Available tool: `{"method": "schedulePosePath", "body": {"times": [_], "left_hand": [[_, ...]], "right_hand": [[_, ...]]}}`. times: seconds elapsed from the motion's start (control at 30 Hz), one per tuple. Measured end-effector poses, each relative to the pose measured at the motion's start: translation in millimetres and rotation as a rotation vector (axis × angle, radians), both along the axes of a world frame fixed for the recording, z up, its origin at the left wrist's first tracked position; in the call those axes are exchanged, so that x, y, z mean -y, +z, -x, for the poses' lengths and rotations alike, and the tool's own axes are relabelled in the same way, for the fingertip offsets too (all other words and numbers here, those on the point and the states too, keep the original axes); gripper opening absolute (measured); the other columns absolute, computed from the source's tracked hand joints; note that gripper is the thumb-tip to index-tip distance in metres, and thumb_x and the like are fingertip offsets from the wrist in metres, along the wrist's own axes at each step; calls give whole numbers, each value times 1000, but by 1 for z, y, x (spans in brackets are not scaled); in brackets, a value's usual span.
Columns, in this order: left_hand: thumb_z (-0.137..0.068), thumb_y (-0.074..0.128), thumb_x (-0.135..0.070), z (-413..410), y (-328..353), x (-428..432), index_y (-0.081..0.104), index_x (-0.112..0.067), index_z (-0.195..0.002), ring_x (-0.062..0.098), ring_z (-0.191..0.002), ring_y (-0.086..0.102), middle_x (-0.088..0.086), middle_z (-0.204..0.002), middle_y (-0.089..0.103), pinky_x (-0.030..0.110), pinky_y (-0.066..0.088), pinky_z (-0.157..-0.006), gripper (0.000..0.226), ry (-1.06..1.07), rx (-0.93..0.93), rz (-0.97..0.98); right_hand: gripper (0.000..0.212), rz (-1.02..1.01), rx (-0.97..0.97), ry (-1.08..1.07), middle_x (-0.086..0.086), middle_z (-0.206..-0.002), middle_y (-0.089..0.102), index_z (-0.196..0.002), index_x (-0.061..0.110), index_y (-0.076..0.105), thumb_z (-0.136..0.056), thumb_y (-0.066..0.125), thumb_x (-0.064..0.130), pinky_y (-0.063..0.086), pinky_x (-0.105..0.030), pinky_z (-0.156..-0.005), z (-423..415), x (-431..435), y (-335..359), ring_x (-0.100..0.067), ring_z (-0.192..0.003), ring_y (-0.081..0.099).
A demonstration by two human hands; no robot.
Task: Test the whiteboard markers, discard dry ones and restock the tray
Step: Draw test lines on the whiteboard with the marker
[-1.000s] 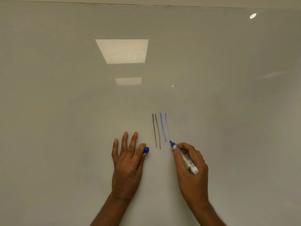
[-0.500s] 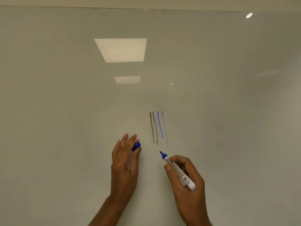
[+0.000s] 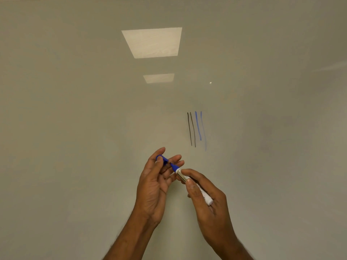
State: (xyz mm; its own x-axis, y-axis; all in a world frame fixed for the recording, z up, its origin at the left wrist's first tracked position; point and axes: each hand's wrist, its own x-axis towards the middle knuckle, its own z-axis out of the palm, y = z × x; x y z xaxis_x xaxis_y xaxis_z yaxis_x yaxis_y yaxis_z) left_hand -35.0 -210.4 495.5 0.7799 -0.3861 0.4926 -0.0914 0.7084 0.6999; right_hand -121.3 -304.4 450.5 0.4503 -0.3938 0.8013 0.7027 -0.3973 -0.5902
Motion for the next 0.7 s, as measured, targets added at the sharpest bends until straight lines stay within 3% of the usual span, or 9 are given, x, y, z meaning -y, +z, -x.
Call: {"method": "schedulePosePath", "body": {"times": [0.3,0.43,0.6,0.7], "left_hand": [[-107,44,-20,15,-19,-11,59,-11,-133,40,-117,68,27,-121,70,44,60,-94,31,-114,-79,-30],[-105,47,-19,17,-26,-15,61,-10,-128,37,-112,70,28,-117,70,45,61,-91,29,-116,-119,1],[-104,47,-19,16,-35,-23,63,-10,-125,37,-112,70,30,-115,70,46,60,-93,27,-131,-157,69],[-108,44,-18,9,-40,-32,62,-10,-128,34,-109,71,30,-119,69,46,60,-92,28,-130,-169,55]], "right_hand": [[32,-14,-9,13,15,-115,70,-119,22,68,-93,55,36,48,-12,-90,0,-18,-8,-7,-112,63],[24,-19,-35,-1,15,-111,70,-117,26,68,-97,54,29,50,-14,-89,-2,-22,-14,-8,-111,64],[31,-3,-76,-11,6,-111,70,-118,19,68,-95,53,32,52,-21,-91,-7,-29,-19,-13,-109,65],[24,1,-98,26,5,-108,71,-116,18,68,-98,55,27,53,-22,-89,-9,-34,-20,-15,-106,66]]}}
